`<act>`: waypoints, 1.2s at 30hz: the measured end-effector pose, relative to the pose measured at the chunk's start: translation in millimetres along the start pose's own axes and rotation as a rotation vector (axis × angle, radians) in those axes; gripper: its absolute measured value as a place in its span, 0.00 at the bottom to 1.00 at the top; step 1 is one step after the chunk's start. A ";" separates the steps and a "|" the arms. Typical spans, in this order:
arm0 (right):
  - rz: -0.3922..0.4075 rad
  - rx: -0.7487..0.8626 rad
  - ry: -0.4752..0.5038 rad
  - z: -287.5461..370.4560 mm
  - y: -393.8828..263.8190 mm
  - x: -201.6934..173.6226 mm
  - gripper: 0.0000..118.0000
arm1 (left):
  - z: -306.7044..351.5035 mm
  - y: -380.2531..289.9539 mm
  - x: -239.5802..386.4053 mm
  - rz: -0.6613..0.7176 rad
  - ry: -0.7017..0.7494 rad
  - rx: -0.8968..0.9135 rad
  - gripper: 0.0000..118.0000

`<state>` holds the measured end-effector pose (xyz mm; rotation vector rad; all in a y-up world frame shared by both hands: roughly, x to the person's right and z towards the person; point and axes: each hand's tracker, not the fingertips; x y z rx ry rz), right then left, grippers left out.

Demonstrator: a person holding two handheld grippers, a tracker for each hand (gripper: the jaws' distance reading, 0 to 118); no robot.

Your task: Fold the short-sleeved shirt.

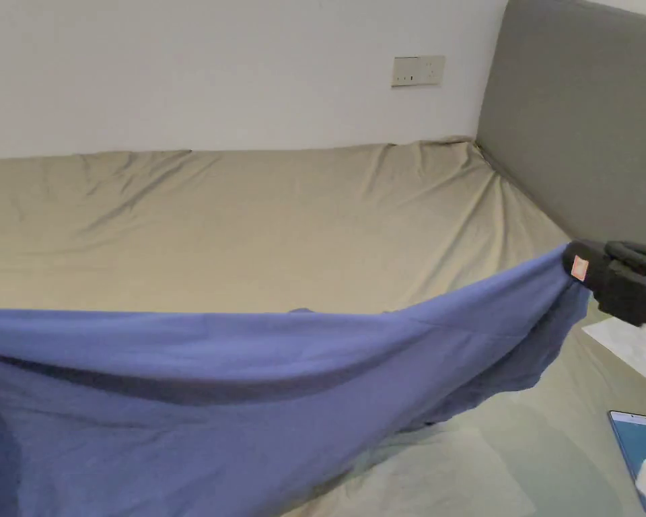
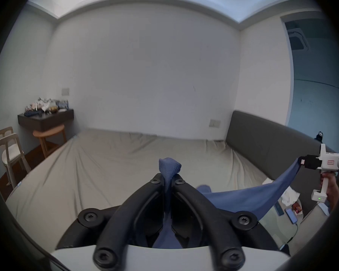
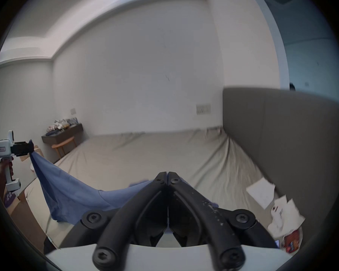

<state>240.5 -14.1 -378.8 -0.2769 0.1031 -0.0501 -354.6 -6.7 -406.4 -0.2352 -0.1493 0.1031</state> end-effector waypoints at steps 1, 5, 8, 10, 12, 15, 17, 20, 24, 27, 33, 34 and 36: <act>0.021 0.015 0.005 5.2 5.7 1.1 0.00 | 10.2 9.0 -3.2 0.012 -0.005 0.015 0.05; 0.073 0.105 0.021 34.4 43.4 -9.9 0.00 | 48.0 41.9 -15.8 -0.001 0.021 0.084 0.05; 0.135 0.181 0.030 54.3 72.1 -18.7 0.00 | 70.6 62.5 -23.6 -0.026 0.038 0.142 0.05; 0.198 0.234 0.026 66.2 88.8 -33.9 0.00 | 83.5 73.9 -24.6 -0.031 0.049 0.168 0.05; 0.211 0.269 0.021 76.1 106.1 -39.7 0.00 | 92.7 84.2 -28.9 -0.028 0.047 0.200 0.05; 0.258 0.308 0.017 85.5 129.5 -53.1 0.00 | 100.3 97.7 -32.0 -0.038 0.060 0.219 0.05; 0.285 0.328 -0.002 86.1 142.7 -58.0 0.00 | 100.6 105.0 -34.5 -0.044 0.062 0.227 0.05; 0.311 0.327 -0.015 77.4 159.1 -58.7 0.00 | 89.3 113.8 -39.0 -0.037 0.062 0.213 0.05; 0.332 0.284 -0.026 49.3 173.1 -62.4 0.00 | 59.8 121.1 -42.8 -0.032 0.055 0.182 0.05; 0.346 0.229 -0.033 16.5 178.9 -64.0 0.00 | 23.6 124.7 -44.9 -0.037 0.058 0.147 0.05; 0.387 0.106 -0.079 -78.7 175.1 -61.4 0.00 | -74.8 120.6 -50.2 -0.074 0.091 0.028 0.04; 0.390 0.088 -0.083 -97.1 173.8 -59.9 0.00 | -91.4 118.6 -51.7 -0.078 0.099 0.011 0.04; 0.380 0.052 -0.092 -130.9 170.7 -57.6 0.00 | -126.2 113.4 -52.0 -0.090 0.124 -0.016 0.04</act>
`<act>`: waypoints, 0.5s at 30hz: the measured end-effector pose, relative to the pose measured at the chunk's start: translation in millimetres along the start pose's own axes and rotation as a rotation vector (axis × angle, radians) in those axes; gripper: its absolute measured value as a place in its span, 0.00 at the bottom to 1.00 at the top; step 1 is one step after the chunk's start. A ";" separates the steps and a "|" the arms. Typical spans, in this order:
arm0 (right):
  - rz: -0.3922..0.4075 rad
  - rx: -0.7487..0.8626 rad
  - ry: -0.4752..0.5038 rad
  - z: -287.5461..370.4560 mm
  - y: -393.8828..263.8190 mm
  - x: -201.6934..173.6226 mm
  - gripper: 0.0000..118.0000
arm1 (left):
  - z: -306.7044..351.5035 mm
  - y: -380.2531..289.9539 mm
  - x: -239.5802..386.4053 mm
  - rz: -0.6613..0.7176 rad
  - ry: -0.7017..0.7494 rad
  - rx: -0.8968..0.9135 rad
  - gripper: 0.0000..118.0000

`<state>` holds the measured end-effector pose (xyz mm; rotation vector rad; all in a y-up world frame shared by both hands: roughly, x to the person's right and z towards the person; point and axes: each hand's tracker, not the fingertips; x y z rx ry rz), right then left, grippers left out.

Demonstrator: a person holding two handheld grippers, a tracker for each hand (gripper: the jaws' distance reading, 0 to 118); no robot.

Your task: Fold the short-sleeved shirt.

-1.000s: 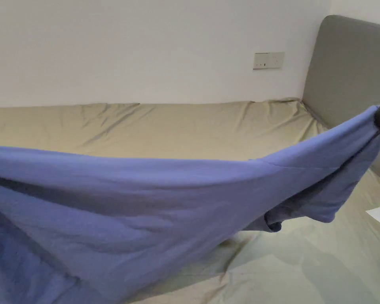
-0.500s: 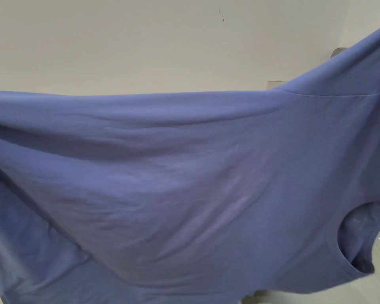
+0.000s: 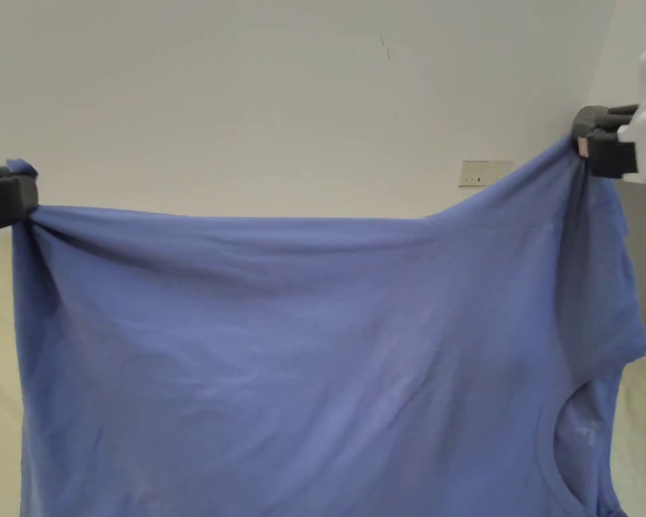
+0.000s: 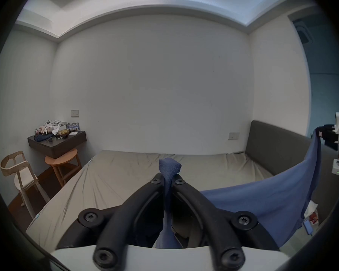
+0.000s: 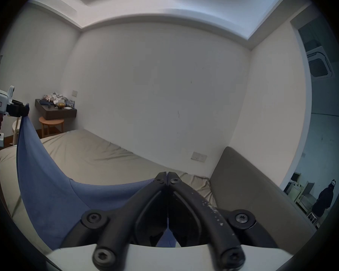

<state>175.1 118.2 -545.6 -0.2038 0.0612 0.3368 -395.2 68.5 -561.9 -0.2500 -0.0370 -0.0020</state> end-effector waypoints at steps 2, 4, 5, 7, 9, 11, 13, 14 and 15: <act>-0.002 -0.033 -0.014 -33.9 -4.2 -4.6 0.00 | -35.0 -3.5 2.3 -0.003 0.013 -0.017 0.04; -0.013 -0.050 -0.020 -68.0 -6.7 -7.4 0.00 | -63.6 -3.2 7.7 0.002 0.022 -0.032 0.04; -0.021 -0.066 -0.026 -87.3 -7.8 -5.4 0.00 | -79.4 -2.2 8.8 0.007 0.029 -0.038 0.04; -0.014 -0.073 -0.049 -120.4 -5.3 -4.9 0.00 | -105.1 2.5 13.1 0.017 0.042 -0.038 0.04; -0.022 -0.076 -0.071 -147.5 3.2 -7.1 0.00 | -132.8 9.2 17.4 0.017 0.058 -0.034 0.04; -0.038 -0.066 -0.101 -168.9 13.1 -8.7 0.00 | -153.7 19.4 22.7 -0.009 0.076 -0.013 0.04; -0.031 -0.055 -0.153 -190.3 24.2 -8.1 0.00 | -176.2 31.7 26.3 -0.015 0.087 -0.019 0.04; -0.022 -0.048 -0.162 -200.6 30.8 -7.5 0.00 | -185.8 38.7 26.1 -0.003 0.088 -0.020 0.04; -0.017 -0.038 -0.193 -209.4 38.0 -6.2 0.00 | -192.6 47.6 24.6 0.021 0.110 0.015 0.04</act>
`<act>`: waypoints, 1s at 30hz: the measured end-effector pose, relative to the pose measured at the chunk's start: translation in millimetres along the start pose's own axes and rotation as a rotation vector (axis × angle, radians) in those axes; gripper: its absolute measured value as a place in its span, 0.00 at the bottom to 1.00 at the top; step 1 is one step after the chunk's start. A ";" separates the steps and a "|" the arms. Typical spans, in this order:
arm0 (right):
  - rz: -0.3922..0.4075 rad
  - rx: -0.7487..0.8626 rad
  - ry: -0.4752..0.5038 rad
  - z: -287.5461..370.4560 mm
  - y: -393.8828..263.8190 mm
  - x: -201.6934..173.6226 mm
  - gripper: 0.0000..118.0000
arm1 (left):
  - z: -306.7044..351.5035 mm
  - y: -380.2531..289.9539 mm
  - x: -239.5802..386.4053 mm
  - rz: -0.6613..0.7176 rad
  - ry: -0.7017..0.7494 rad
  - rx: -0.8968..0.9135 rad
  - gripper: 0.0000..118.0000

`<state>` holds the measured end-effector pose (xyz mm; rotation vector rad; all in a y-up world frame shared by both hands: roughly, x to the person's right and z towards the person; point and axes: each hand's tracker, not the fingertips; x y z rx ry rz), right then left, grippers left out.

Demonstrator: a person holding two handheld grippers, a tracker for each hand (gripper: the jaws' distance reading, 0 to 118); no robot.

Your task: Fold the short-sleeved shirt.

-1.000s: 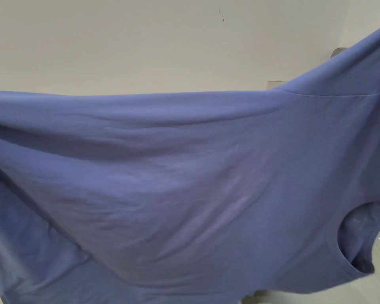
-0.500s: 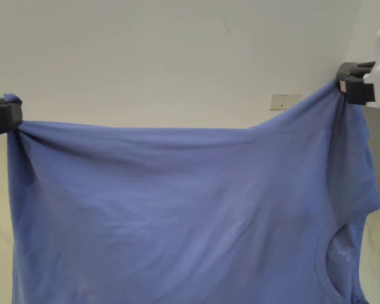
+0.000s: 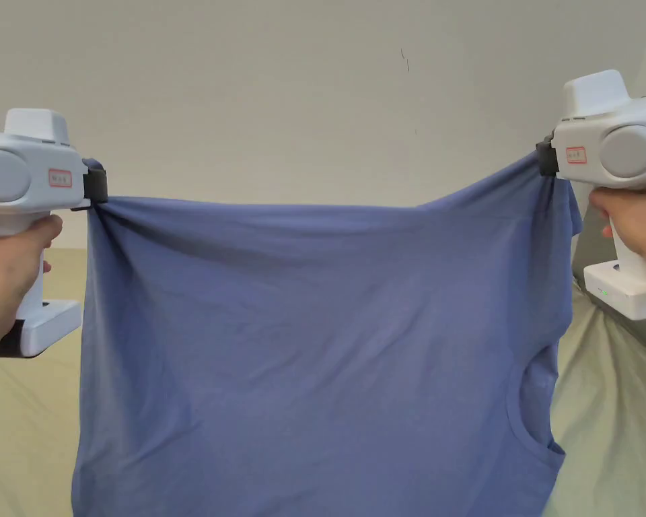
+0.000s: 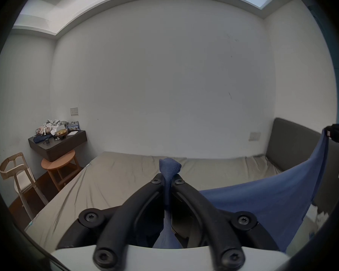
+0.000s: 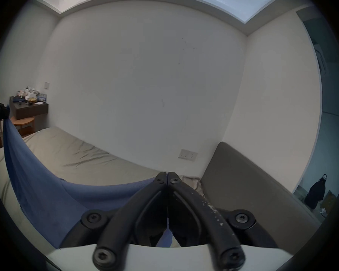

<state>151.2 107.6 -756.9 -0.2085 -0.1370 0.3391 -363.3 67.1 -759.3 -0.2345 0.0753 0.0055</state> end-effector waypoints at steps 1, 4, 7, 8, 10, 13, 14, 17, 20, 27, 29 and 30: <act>-0.017 0.015 -0.030 -6.6 8.3 0.7 0.00 | -5.7 7.9 0.8 0.029 0.008 0.017 0.04; -0.063 0.062 -0.039 -20.2 33.2 2.3 0.00 | -19.3 27.2 6.8 0.045 0.018 0.057 0.04; -0.044 0.105 -0.068 -25.1 49.9 -1.9 0.00 | -27.7 36.2 14.3 0.018 0.035 0.072 0.04; -0.043 0.121 -0.071 -25.2 53.7 -3.2 0.00 | -31.7 36.9 14.6 0.005 0.032 0.087 0.04; -0.050 0.141 -0.067 -24.0 55.1 -4.0 0.00 | -32.4 33.6 16.6 -0.002 0.038 0.089 0.04; -0.033 0.154 -0.054 -18.9 47.5 -8.2 0.00 | -30.7 19.7 13.3 -0.003 0.022 0.078 0.04; -0.020 0.153 -0.051 -16.0 40.1 -10.5 0.00 | -28.3 13.3 11.5 -0.002 0.012 0.070 0.04; -0.005 0.148 -0.023 1.5 12.8 -17.1 0.00 | -17.0 -13.8 5.6 -0.009 0.002 0.046 0.04; 0.016 0.140 0.009 30.5 -25.9 -26.5 0.00 | -1.4 -48.5 -4.3 -0.016 -0.021 0.011 0.04; 0.006 0.085 0.114 117.0 -142.1 -31.2 0.00 | 71.9 -146.1 -30.6 0.008 -0.109 -0.075 0.04; -0.014 0.032 0.197 145.7 -175.5 -34.4 0.00 | 94.5 -176.1 -34.1 0.001 -0.124 -0.115 0.04; -0.035 0.030 0.187 160.3 -193.3 -36.9 0.00 | 107.7 -194.4 -37.5 -0.001 -0.159 -0.148 0.04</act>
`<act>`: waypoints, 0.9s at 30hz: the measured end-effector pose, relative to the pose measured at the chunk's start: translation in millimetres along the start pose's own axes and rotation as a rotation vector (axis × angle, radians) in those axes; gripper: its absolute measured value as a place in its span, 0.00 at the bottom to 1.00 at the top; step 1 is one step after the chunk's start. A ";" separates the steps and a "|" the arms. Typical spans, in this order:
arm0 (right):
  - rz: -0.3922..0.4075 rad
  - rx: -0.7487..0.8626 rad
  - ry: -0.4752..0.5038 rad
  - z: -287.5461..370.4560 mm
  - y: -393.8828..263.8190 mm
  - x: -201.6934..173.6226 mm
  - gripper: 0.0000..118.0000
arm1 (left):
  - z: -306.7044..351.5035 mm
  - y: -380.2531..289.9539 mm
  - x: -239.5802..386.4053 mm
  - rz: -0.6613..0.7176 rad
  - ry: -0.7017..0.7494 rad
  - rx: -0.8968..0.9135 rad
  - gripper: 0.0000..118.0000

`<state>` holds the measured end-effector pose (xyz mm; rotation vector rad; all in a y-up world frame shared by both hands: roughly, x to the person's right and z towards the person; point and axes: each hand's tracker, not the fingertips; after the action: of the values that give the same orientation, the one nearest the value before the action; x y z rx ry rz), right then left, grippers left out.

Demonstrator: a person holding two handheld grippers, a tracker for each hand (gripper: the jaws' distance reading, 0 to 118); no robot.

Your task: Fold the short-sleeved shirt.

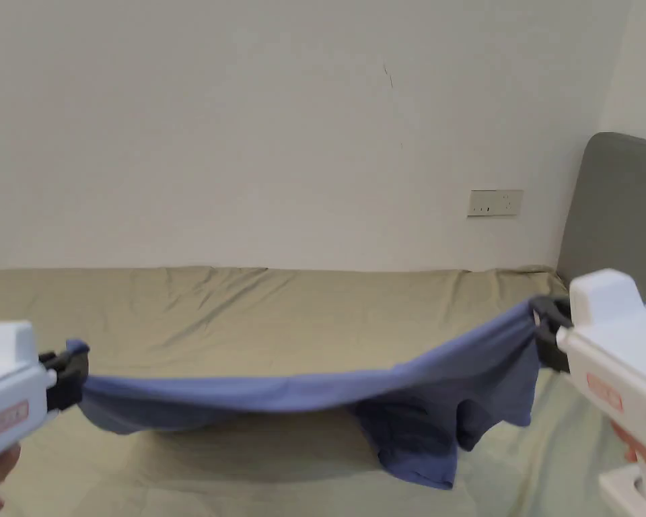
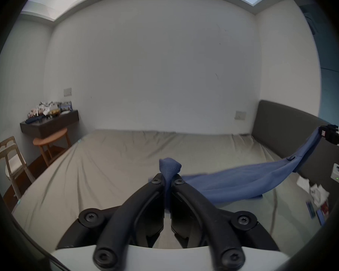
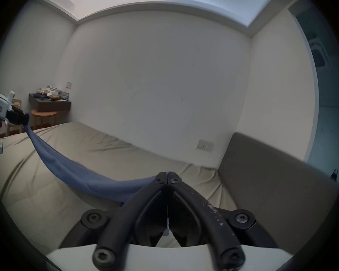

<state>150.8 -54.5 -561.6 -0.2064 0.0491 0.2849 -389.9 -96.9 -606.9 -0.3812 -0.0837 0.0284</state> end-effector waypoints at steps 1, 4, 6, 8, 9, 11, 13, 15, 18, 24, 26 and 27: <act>-0.014 -0.022 0.018 13.4 -15.7 -4.7 0.00 | 10.0 -17.8 0.3 0.004 0.007 -0.002 0.04; -0.018 -0.100 0.073 54.3 -68.2 -18.9 0.00 | 43.8 -71.1 2.0 -0.010 -0.013 -0.063 0.04; -0.031 -0.127 0.091 85.6 -99.2 -27.6 0.00 | 71.1 -101.8 3.6 -0.007 -0.029 -0.102 0.04; -0.033 -0.190 0.136 115.0 -126.6 -37.3 0.00 | 98.7 -125.7 6.3 -0.021 -0.024 -0.106 0.04; -0.034 -0.189 0.128 133.1 -138.9 -42.1 0.00 | 113.0 -135.6 7.6 -0.030 -0.020 -0.119 0.04; -0.038 -0.214 0.165 163.8 -159.8 -50.0 0.00 | 138.2 -156.4 -0.8 -0.021 -0.036 -0.119 0.04; -0.020 -0.220 0.166 194.1 -176.1 -57.8 0.00 | 158.8 -172.5 -3.1 -0.023 -0.032 -0.141 0.04; 0.011 -0.249 0.183 219.6 -193.5 -66.7 0.00 | 178.3 -191.2 -11.1 -0.001 -0.028 -0.163 0.04; 0.008 -0.291 0.210 260.5 -206.8 -91.6 0.00 | 196.3 -217.1 -18.7 0.019 -0.008 -0.208 0.04; 0.000 -0.348 0.209 290.3 -238.1 -93.0 0.00 | 227.9 -248.4 -27.3 0.047 0.008 -0.249 0.04; -0.046 -0.379 0.212 293.9 -244.7 -89.8 0.00 | 234.0 -256.3 -30.4 0.053 0.018 -0.267 0.04; -0.056 -0.383 0.217 296.8 -247.2 -88.6 0.00 | 237.5 -259.9 -33.3 0.063 0.031 -0.273 0.04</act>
<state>141.7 -248.8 -216.3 -0.6180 0.2038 0.2127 -440.6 -251.5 -292.9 -0.6568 -0.0450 0.0733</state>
